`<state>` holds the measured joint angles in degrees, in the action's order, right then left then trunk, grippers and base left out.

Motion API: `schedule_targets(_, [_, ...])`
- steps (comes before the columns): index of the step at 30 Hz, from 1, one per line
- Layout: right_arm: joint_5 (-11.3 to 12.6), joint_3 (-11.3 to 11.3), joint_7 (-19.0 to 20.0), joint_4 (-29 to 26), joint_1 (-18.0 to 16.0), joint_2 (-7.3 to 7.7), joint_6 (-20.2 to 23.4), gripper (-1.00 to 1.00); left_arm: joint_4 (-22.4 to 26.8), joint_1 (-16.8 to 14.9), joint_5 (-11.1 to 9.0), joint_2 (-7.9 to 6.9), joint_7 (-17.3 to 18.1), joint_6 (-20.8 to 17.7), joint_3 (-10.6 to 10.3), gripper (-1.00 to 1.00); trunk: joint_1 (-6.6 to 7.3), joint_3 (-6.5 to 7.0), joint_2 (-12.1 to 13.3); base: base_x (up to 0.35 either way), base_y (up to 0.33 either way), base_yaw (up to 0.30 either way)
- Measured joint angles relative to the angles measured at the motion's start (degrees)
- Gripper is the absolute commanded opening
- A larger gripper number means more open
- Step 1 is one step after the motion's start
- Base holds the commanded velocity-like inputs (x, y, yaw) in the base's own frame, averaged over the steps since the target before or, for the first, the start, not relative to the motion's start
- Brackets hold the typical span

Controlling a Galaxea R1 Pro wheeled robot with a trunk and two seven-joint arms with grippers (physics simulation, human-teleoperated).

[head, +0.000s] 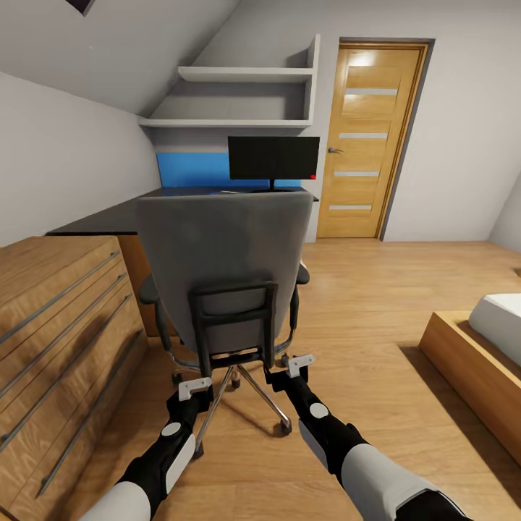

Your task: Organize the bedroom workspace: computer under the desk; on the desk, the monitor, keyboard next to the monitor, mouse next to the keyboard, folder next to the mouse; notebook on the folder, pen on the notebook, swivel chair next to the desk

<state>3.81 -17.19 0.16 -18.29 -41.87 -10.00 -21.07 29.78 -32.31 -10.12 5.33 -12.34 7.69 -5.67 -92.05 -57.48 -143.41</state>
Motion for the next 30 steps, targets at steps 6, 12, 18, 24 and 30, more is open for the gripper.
schedule_targets(6, [0.0,-0.1,-0.1,0.0,0.0,0.00,0.0,1.00,0.0,0.0,0.0,-0.04,0.2,0.0,0.0,1.00,0.01,0.00,0.0,0.088,0.000,0.000])
schedule_targets(12, [0.1,0.0,-0.1,0.0,0.0,0.00,0.0,1.00,0.0,0.0,0.0,0.05,0.3,0.0,-0.1,1.00,0.00,0.00,0.0,0.023,0.000,0.000])
schedule_targets(18, [0.0,0.0,-0.1,0.0,0.0,0.00,0.0,1.00,0.0,0.0,0.0,0.16,0.4,0.0,-0.1,1.00,0.00,0.00,0.0,0.003,0.000,0.000])
schedule_targets(24, [0.0,0.1,-0.1,0.0,0.0,0.00,0.0,1.00,-0.1,0.0,0.0,0.15,0.9,0.1,-0.1,1.00,0.00,0.00,0.0,0.000,0.000,0.000])
schedule_targets(30, [0.0,0.1,-0.1,0.1,0.0,0.00,0.0,1.00,-0.1,0.0,0.1,0.07,4.6,0.1,-0.1,1.00,0.00,0.00,0.0,0.000,0.000,0.000])
